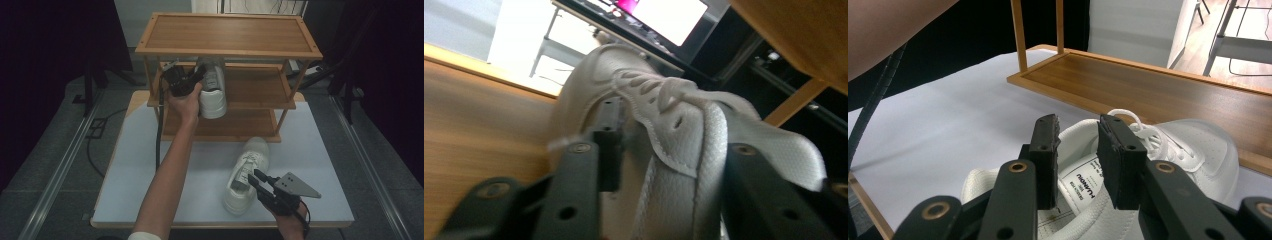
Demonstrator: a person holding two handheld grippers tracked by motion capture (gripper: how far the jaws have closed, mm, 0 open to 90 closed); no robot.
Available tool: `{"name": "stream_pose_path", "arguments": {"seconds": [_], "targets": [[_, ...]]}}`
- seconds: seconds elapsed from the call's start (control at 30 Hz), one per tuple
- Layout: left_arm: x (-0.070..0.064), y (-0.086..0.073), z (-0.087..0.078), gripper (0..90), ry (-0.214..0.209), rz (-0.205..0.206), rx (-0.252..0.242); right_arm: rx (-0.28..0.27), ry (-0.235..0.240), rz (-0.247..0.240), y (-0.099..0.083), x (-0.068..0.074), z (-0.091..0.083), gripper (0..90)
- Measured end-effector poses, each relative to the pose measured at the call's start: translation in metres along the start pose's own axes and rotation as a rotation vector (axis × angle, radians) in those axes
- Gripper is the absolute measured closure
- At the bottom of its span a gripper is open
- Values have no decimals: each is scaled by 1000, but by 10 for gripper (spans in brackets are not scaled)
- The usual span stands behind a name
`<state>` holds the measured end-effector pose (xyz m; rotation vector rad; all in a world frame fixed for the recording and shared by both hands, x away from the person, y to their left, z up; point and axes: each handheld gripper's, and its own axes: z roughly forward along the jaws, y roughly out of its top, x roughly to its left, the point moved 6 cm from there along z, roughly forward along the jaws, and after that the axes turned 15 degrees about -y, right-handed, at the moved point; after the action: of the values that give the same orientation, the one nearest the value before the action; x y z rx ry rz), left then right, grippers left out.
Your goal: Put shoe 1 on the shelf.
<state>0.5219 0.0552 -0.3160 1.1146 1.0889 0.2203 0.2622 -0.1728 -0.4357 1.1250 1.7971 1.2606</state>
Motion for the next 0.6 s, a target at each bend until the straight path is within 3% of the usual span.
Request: {"name": "stream_pose_path", "arguments": {"seconds": [0.4,0.6], "targets": [[5,-4,6,380,-45,-45,36,0,-7,1,0,-2,-1,695],[4,-3,6,301,-52,-67,23,1,-9,0,0,-2,-1,694]]}}
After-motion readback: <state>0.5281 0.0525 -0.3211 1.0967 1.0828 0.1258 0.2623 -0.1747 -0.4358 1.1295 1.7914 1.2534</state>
